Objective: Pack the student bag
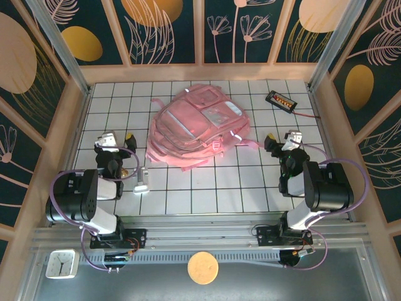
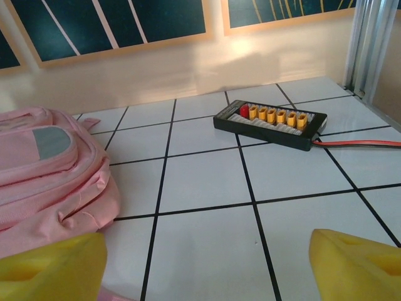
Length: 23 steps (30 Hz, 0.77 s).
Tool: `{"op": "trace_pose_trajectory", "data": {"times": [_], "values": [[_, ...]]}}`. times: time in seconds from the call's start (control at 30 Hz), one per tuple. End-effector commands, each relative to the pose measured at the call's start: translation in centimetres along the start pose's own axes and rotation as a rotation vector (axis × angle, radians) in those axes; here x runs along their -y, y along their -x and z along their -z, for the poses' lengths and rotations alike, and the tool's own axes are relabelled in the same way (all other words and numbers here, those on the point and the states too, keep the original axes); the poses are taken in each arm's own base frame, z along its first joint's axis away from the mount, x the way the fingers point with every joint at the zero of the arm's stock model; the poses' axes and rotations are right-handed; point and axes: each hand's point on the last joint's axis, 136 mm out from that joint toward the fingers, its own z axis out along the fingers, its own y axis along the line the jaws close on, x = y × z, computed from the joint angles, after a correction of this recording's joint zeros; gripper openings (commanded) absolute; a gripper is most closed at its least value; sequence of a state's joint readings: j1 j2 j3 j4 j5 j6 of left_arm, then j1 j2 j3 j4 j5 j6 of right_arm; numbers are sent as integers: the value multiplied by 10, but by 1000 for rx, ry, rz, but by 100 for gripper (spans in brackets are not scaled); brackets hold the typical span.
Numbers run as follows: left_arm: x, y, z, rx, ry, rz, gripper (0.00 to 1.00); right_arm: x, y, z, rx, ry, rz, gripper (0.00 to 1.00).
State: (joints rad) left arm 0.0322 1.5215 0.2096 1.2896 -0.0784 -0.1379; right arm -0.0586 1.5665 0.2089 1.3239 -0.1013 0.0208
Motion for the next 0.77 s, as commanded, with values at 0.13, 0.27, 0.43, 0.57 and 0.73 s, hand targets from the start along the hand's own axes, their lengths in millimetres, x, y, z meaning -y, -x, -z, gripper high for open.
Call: {"op": "trace_pose_trajectory", "data": {"times": [0.13, 0.27, 0.43, 0.57, 0.73], "values": [[2, 11, 2, 45, -8, -27, 99, 1, 6, -3, 16, -15, 8, 99], [16, 7, -3, 17, -84, -60, 99, 0, 6, -3, 17, -13, 8, 99], [17, 6, -3, 13, -90, -63, 99, 0, 6, -3, 17, -12, 8, 99], [16, 4, -6, 3, -84, -63, 99, 0, 6, -4, 16, -15, 9, 99], [16, 6, -2, 17, -83, -60, 99, 1, 6, -3, 15, -15, 7, 99]]}}
